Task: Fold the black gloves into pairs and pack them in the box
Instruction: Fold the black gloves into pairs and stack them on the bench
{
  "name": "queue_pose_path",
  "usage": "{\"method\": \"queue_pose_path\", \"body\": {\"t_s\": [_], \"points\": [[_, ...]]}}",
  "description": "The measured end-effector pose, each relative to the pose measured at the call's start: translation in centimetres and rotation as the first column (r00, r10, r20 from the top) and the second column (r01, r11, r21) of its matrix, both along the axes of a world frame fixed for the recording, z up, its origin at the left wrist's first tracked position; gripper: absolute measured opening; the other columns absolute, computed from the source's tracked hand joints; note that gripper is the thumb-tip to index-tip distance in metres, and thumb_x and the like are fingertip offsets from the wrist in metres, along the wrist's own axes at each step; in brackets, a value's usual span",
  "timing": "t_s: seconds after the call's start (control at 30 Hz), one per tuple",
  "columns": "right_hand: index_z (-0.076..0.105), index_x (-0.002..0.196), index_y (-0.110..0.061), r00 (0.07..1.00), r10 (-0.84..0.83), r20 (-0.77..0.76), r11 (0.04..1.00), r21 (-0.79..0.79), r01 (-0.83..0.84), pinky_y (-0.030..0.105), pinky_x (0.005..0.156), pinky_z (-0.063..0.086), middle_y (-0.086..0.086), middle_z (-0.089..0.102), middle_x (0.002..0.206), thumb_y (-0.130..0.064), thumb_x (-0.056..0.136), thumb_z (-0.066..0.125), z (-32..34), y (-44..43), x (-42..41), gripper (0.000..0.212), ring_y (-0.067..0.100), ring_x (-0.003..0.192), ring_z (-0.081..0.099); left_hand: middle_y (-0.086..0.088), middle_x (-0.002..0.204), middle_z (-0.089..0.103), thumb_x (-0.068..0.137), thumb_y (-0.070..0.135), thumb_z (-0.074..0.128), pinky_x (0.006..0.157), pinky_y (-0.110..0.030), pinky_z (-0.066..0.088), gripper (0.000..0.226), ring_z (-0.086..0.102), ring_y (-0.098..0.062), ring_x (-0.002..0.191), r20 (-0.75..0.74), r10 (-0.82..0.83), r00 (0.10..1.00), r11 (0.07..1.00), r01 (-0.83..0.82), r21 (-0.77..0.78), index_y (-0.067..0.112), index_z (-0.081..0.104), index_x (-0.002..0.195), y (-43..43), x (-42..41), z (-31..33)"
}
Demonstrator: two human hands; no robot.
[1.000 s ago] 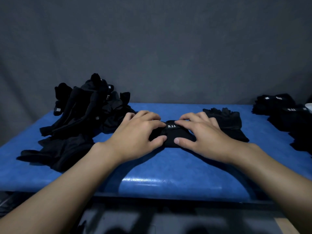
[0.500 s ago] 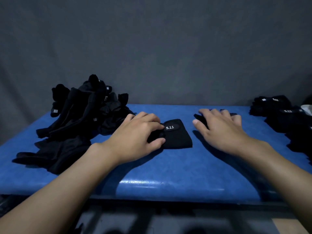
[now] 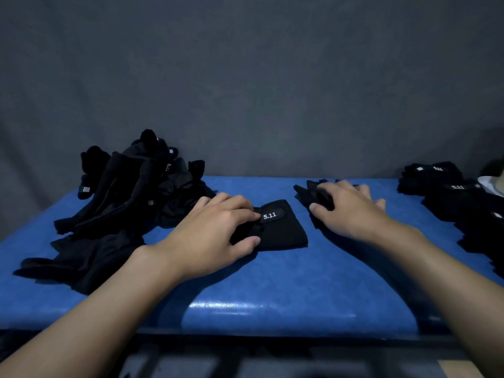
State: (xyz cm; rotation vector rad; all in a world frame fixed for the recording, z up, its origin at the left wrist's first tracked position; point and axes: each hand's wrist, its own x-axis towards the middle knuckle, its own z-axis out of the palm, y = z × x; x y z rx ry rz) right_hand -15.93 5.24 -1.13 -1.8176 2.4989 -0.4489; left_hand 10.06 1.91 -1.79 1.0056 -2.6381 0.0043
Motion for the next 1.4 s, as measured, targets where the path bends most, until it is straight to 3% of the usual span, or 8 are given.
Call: {"method": "queue_pose_path", "body": {"t_s": [0.1,0.33,0.43,0.63,1.03,1.2,1.3,1.4], "points": [[0.033,0.148,-0.033,0.995,0.052,0.083,0.998,0.033,-0.054,0.046,0.108,0.028,-0.003,0.038,0.150,-0.053,0.093,0.052,-0.9,-0.3,-0.3,0.062,0.027,0.138,0.029,0.024,0.126,0.051,0.080,0.069,0.030,0.098,-0.030,0.035,0.070,0.042,-0.004,0.117,-0.004,-0.010,1.000,1.000,0.010,0.013,0.032,0.059,0.132,0.0,0.0,0.0],[0.049,0.141,-0.015,0.931,0.205,0.302,0.963,-0.232,-0.136,0.040,0.110,0.036,0.003,0.049,0.139,-0.040,0.088,0.066,-2.0,-3.1,1.1,0.061,0.024,0.133,0.041,0.024,0.127,0.049,0.081,0.069,0.029,0.099,-0.028,0.035,0.071,0.042,-0.003,0.117,-0.020,-0.014,1.000,0.999,0.015,0.033,0.032,0.057,0.134,0.0,-0.1,0.0],[0.053,0.136,-0.026,0.937,0.228,0.264,0.942,-0.305,-0.144,0.038,0.108,0.031,-0.011,0.049,0.136,-0.042,0.087,0.066,-1.8,-3.4,1.7,0.052,0.017,0.134,0.034,0.025,0.128,0.047,0.081,0.069,0.028,0.100,-0.029,0.035,0.071,0.040,-0.002,0.118,-0.017,-0.015,1.000,0.999,0.015,0.045,0.033,0.056,0.135,0.0,0.0,-0.1],[0.053,0.132,-0.035,0.856,0.255,0.451,0.966,-0.077,-0.247,0.035,0.113,0.032,-0.008,0.041,0.129,-0.013,0.083,0.064,-0.7,-1.6,-1.3,0.054,0.015,0.130,0.034,0.023,0.127,0.049,0.083,0.068,0.030,0.100,-0.031,0.037,0.069,0.043,-0.004,0.117,-0.035,-0.038,0.999,0.998,0.039,0.050,0.032,0.057,0.135,-0.2,0.1,-0.2],[0.063,0.125,-0.014,0.879,0.308,0.364,0.937,-0.275,-0.214,0.024,0.099,0.039,0.000,0.050,0.117,-0.024,0.081,0.078,-2.5,-5.3,-0.2,0.048,0.019,0.113,0.053,0.023,0.129,0.046,0.085,0.064,0.032,0.104,-0.032,0.037,0.066,0.044,-0.003,0.117,-0.046,-0.072,0.996,0.994,0.076,0.084,0.031,0.054,0.138,0.2,0.3,-0.1],[0.057,0.133,-0.011,0.801,0.400,0.446,0.909,-0.307,-0.283,0.029,0.104,0.044,-0.004,0.052,0.125,-0.024,0.081,0.079,-2.4,-6.0,1.3,0.058,0.014,0.115,0.055,0.027,0.131,0.041,0.085,0.063,0.033,0.104,-0.033,0.038,0.065,0.043,-0.003,0.120,-0.072,-0.073,0.995,0.990,0.081,0.115,0.032,0.051,0.140,0.2,0.4,-0.4],[0.061,0.128,-0.014,0.821,0.431,0.374,0.879,-0.378,-0.289,0.020,0.102,0.042,-0.008,0.054,0.121,-0.016,0.089,0.070,-2.0,-4.9,1.0,0.040,0.008,0.112,0.053,0.026,0.134,0.039,0.088,0.059,0.040,0.103,-0.035,0.042,0.060,0.048,-0.003,0.122,-0.111,-0.068,0.992,0.984,0.085,0.156,0.032,0.049,0.141,0.1,0.2,-0.6],[0.069,0.111,-0.021,0.826,0.464,0.321,0.818,-0.512,-0.260,0.012,0.082,0.042,-0.011,0.061,0.107,-0.012,0.091,0.064,-0.4,-2.9,1.3,0.022,0.008,0.102,0.059,0.024,0.135,0.040,0.091,0.050,0.051,0.104,-0.032,0.043,0.053,0.050,-0.003,0.122,-0.150,-0.065,0.987,0.978,0.093,0.188,0.030,0.050,0.140,-0.1,-0.2,-0.7]]}}
